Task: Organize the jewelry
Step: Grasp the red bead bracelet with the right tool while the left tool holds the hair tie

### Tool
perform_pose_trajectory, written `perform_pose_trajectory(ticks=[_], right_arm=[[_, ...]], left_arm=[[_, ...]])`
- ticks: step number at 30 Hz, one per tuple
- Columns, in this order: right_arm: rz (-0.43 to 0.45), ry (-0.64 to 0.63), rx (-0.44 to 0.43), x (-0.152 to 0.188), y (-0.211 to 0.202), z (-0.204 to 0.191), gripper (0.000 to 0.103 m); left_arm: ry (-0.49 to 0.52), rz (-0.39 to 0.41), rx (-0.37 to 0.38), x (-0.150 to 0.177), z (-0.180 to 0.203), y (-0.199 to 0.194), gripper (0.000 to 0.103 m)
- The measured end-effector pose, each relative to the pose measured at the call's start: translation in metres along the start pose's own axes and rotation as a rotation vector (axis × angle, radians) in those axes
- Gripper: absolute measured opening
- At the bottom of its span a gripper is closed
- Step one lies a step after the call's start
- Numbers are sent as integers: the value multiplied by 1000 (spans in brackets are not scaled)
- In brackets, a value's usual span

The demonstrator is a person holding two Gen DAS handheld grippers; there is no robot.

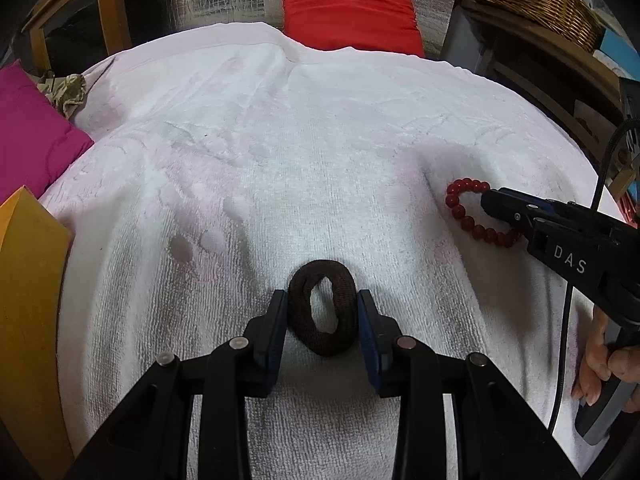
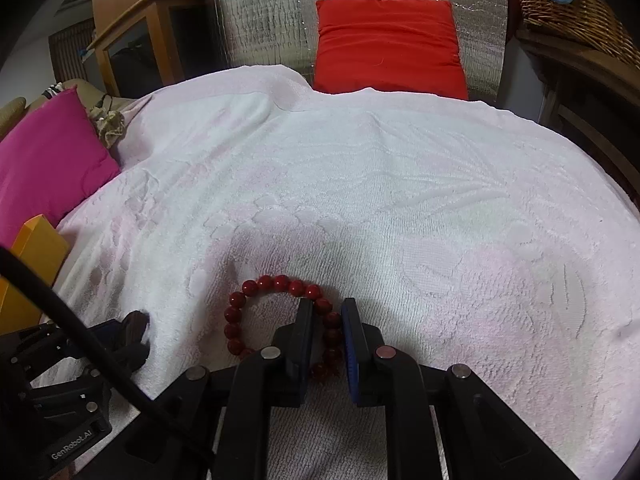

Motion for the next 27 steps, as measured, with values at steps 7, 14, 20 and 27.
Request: perform_pose_trajectory(ticks=[7, 14, 20, 27], right_arm=[[14, -2, -23, -2, -6, -4, 11], [51, -2, -75, -9, -18, -15, 11], [83, 27, -134, -15, -31, -22, 11], [119, 74, -206, -19, -49, -28, 11]], left_arm=[[19, 16, -22, -6, 4, -1, 22], [5, 65, -30, -12, -5, -14, 15], [-25, 86, -40, -13, -12, -26, 14], [-55, 119, -64, -10, -18, -47, 14]])
Point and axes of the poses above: each gripper's, at about its wrist camera, not at the fingertips, and y roughly the way its jaws point, z to its right, x to its underside, the point moved 9 cm from there along y, roughly the way its jaws point, and after that the axes turned 3 degrees about -x, right-handed, at the moved point
